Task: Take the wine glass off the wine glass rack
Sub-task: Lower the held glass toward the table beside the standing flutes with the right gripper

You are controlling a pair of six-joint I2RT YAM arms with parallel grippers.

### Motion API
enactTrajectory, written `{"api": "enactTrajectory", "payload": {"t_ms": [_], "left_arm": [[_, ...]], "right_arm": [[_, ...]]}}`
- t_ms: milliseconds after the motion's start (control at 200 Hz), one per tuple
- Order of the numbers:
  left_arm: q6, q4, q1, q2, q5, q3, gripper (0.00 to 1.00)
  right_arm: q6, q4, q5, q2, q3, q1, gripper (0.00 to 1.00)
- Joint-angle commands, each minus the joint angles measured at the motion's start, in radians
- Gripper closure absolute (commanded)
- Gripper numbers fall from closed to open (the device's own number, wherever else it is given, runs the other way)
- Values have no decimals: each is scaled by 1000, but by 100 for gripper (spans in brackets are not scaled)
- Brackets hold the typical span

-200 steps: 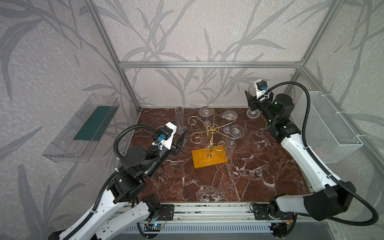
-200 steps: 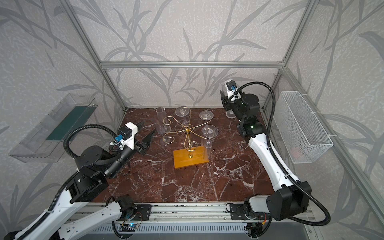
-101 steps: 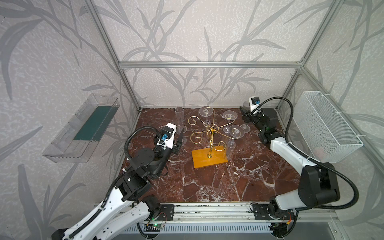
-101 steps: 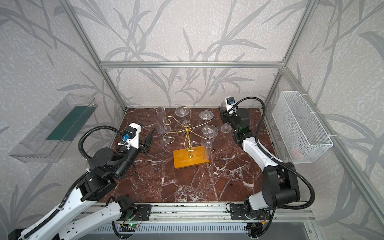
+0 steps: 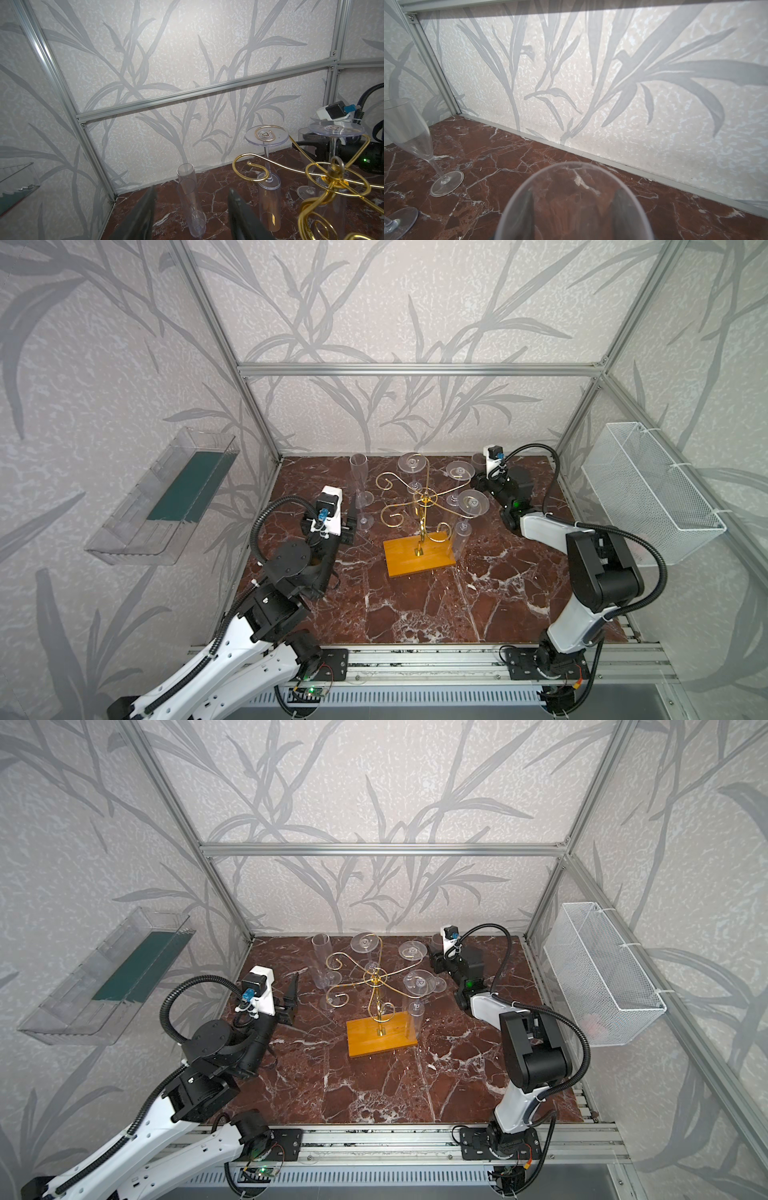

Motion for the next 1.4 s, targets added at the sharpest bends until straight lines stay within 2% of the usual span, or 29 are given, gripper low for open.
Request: {"api": "enactTrajectory", "payload": {"t_ms": [0, 450, 715, 840, 960, 1080, 1395], "left_arm": [[-15, 53, 3, 11, -36, -5, 43], [-63, 54, 7, 16, -34, -7, 43], [-92, 30, 7, 10, -35, -5, 43], [-99, 26, 8, 8, -39, -8, 43], [-101, 26, 8, 10, -35, -9, 43], [-99, 10, 8, 19, -29, 0, 43], [-92, -19, 8, 11, -30, 11, 43]], "right_arm": [[16, 124, -17, 27, -8, -3, 69], [-7, 196, 9, 116, -41, -3, 69], [24, 232, 11, 138, -69, -6, 67], [18, 234, 11, 126, -84, -6, 60], [15, 231, 6, 121, -93, -6, 48], [20, 243, 2, 121, -103, -6, 41], [16, 255, 4, 98, -128, -8, 32]]}}
